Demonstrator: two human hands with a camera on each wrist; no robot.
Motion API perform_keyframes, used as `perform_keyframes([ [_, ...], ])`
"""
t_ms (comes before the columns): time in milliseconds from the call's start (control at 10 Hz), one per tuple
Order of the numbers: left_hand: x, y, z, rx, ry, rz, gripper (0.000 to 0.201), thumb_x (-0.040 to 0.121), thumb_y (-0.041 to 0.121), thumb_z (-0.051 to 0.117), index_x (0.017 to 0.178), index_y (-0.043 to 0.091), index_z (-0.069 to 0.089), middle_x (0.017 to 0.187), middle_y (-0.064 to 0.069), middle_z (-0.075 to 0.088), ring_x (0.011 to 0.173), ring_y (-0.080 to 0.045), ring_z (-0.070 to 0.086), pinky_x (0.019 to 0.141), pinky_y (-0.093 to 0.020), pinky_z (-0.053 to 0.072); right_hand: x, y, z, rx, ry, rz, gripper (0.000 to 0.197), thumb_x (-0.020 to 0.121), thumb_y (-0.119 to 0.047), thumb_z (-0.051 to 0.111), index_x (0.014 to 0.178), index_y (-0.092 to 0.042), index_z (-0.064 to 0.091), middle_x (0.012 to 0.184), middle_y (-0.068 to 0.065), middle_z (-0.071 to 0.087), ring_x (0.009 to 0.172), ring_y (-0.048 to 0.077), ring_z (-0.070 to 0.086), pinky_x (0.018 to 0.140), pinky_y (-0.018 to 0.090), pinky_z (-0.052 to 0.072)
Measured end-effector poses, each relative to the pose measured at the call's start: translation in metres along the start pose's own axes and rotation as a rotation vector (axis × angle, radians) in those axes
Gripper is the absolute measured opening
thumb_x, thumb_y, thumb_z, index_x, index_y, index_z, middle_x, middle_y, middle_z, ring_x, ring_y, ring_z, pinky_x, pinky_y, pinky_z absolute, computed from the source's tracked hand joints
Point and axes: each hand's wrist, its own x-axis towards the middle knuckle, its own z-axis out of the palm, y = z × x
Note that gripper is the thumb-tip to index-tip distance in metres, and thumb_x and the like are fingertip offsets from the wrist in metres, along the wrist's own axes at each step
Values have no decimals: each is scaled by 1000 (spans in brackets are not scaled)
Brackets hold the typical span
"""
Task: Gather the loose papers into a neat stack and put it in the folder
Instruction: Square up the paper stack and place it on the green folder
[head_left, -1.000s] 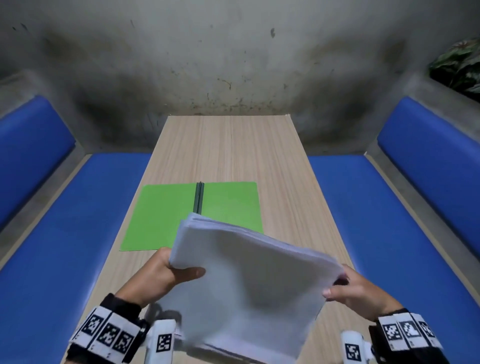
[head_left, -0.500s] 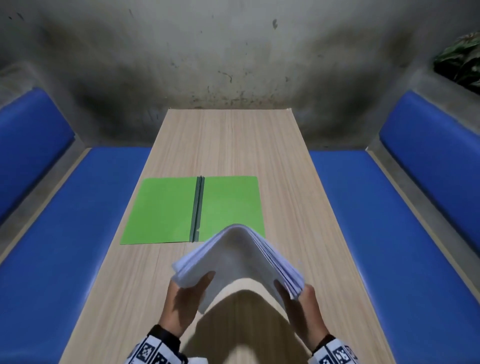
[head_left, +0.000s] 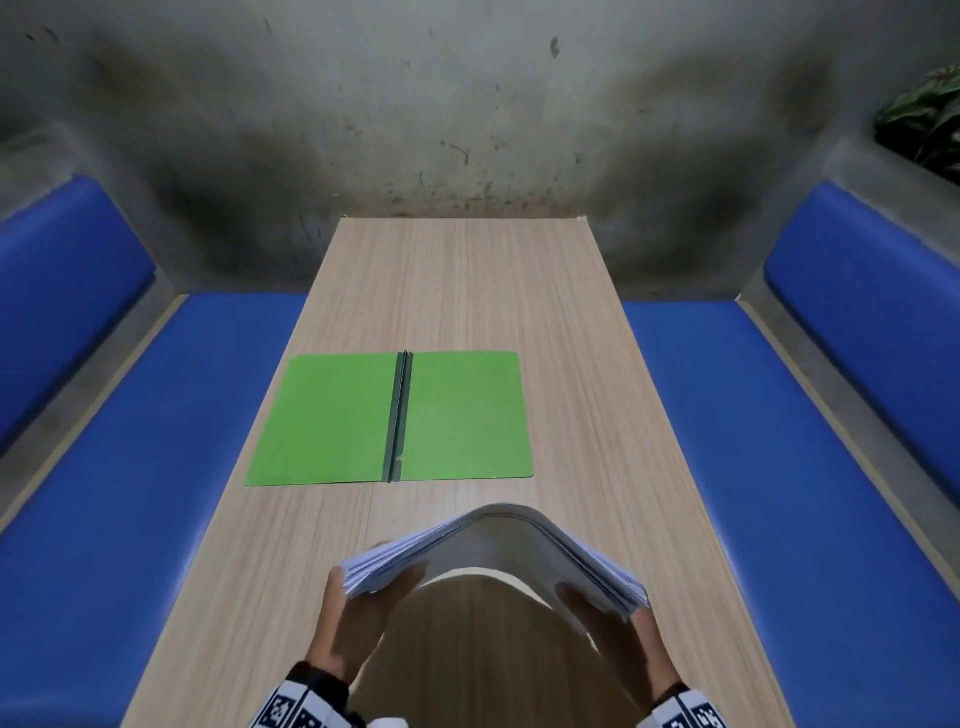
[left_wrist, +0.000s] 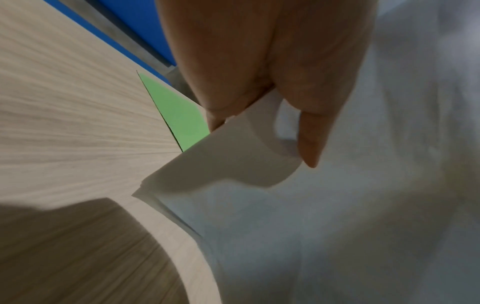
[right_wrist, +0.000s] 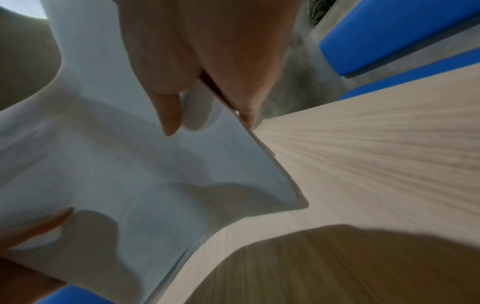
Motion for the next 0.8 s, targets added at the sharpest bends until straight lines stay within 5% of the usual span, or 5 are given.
perform_keyframes([
  [100,13,-3,-10,30,-62,31,35,69,-10,80,95,12,75,94,-9,76,85,-21,72,70,-27,58,45,10,-1,285,-485,-1136,35,74,-11,80,106,-24,71,102,-9,76,98,9,69,77,17,54],
  [300,25,-2,-8,80,-74,1,13,75,-9,73,78,4,76,72,-6,74,72,-25,66,64,-28,50,20,-12,-4,407,-357,-866,34,80,-5,73,112,-11,64,102,8,73,94,14,69,72,20,54],
  [500,14,22,-14,67,-128,169,22,70,0,82,83,14,72,81,-8,72,70,-10,65,62,-19,52,11,-17,-21,401,-323,-952,26,79,-4,74,103,-13,74,95,5,77,88,13,71,71,20,54],
  [600,13,19,-20,178,-161,223,19,72,23,83,86,21,71,83,-7,71,72,-11,63,64,-24,48,17,-16,-22,309,-301,-952,24,76,-21,76,100,-19,76,96,1,77,91,15,71,77,26,54],
  [800,17,31,-13,89,-70,256,39,70,52,67,87,18,66,88,-5,71,80,-11,64,69,-25,49,20,-21,-17,318,-307,-912,16,77,-14,78,93,-19,77,90,5,77,83,15,70,73,28,52],
])
